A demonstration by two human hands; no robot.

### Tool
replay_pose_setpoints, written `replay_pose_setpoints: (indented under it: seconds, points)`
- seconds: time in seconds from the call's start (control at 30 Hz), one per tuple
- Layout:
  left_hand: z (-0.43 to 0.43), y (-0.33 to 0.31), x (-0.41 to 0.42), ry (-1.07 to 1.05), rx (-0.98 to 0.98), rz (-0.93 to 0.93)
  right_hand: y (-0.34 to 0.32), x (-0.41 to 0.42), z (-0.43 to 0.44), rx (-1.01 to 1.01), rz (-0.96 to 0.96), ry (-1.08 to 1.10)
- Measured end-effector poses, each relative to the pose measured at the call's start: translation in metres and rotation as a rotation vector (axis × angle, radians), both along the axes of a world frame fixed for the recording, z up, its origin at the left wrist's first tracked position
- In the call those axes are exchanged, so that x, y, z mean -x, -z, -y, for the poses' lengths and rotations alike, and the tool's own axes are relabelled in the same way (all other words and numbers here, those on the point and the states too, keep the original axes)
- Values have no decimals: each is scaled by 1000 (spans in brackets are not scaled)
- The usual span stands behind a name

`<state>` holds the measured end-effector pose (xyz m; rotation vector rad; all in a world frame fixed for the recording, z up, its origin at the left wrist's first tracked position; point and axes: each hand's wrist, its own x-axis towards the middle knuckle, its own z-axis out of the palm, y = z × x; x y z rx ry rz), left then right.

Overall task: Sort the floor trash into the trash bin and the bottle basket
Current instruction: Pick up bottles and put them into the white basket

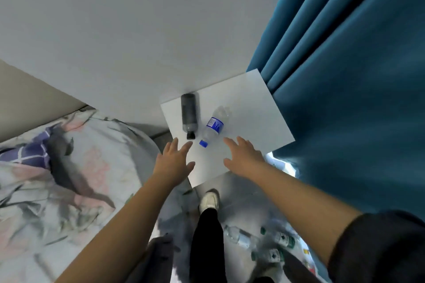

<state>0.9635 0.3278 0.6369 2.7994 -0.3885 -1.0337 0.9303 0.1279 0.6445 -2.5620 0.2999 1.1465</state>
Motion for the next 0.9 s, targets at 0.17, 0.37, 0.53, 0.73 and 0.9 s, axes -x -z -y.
replay_pose_setpoints:
  seconds: [0.17, 0.37, 0.53, 0.73, 0.9]
  points:
    - [4, 76, -50, -49, -3, -160, 73, -45, -25, -195, -136, 267]
    - [5, 133, -76, 22, 34, -141, 130, -60, -46, -291, -127, 347]
    - [6, 155, -88, 88, 52, -86, 152, -61, -49, -209, -159, 260]
    - [10, 164, -89, 122, 38, -30, 162, -57, -42, -120, -93, 184]
    - [14, 139, -85, 128, 32, -13, 140, -45, -21, -152, 9, 262]
